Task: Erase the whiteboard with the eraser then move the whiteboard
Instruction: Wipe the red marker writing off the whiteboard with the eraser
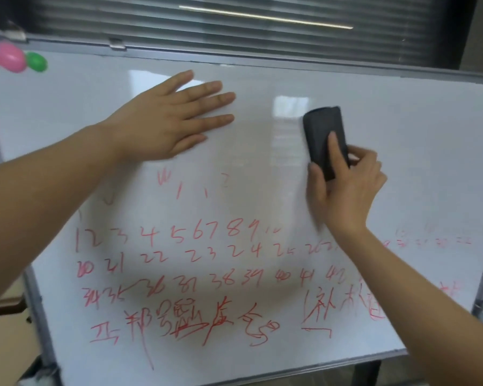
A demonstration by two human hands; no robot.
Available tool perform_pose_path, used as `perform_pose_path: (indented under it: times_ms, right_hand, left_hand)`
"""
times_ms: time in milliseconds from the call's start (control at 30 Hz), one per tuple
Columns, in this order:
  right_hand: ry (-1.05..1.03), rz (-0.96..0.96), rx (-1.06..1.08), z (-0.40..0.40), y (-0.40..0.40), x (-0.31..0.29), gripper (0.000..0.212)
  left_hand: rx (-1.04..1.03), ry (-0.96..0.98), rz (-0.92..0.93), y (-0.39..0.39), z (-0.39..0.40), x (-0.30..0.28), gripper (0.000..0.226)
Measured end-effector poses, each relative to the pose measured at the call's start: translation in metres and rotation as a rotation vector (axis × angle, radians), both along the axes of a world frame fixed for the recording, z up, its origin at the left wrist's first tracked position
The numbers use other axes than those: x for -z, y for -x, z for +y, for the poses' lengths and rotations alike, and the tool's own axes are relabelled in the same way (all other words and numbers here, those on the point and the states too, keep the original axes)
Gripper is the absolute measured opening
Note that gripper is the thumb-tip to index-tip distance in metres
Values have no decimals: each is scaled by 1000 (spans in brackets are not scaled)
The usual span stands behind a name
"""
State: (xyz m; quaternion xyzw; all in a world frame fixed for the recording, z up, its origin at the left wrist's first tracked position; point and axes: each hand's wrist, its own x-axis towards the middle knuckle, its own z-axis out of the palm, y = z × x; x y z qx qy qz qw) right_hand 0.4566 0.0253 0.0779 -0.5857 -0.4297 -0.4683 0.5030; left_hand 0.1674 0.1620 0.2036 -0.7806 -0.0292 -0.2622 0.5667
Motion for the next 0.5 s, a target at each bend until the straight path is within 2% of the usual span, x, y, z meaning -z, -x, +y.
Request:
perform_pose_path:
  times_ms: [100,233,500]
  right_hand:
    - [-23,57,-5,5,17,-22,53]
    - [-44,90,-37,15,50,-21,53]
    - [-30,-123,-72,41,110,6,50]
  left_hand:
    - [-27,-5,-1,15,2,0,51]
    - [-60,-15,-23,37,6,-2,50]
    - [-76,-40,-51,57,14,-3,47]
